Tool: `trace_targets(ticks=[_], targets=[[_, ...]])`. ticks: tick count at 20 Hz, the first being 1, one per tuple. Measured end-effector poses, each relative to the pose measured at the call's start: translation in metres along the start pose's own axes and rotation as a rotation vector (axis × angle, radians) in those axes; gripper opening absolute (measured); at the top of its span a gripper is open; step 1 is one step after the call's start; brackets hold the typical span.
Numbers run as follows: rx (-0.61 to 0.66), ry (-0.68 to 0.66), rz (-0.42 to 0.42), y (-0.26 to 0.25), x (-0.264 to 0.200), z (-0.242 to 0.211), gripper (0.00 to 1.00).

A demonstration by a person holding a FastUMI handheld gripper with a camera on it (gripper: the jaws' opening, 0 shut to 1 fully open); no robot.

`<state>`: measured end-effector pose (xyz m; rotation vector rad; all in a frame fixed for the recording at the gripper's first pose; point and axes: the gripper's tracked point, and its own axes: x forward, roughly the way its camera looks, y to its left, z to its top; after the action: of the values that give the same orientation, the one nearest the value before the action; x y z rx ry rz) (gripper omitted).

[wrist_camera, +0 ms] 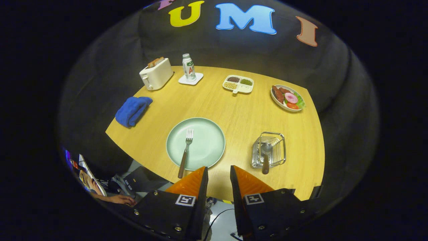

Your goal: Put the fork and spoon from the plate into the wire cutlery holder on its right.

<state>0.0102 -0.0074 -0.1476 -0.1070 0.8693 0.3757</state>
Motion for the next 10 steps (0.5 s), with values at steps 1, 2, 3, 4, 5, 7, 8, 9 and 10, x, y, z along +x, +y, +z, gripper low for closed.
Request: trace_targets(ticks=[1, 2, 3, 4, 5, 7, 8, 9, 10], targets=[[-0.005, -0.004, 0.015, 0.009, 0.007, -0.002, 0.39], [-0.012, 0.001, 0.024, 0.015, 0.013, -0.009, 0.39], [-0.011, 0.005, 0.036, 0.022, 0.017, -0.012, 0.39], [-0.009, 0.008, 0.05, 0.029, 0.021, -0.014, 0.39], [-0.006, 0.012, 0.059, 0.035, 0.024, -0.016, 0.39], [-0.004, 0.018, 0.076, 0.044, 0.031, -0.02, 0.39], [-0.005, 0.016, 0.081, 0.049, 0.036, -0.02, 0.39], [-0.007, 0.025, 0.079, 0.052, 0.042, -0.023, 0.39], [-0.007, 0.036, 0.086, 0.057, 0.048, -0.027, 0.39]])
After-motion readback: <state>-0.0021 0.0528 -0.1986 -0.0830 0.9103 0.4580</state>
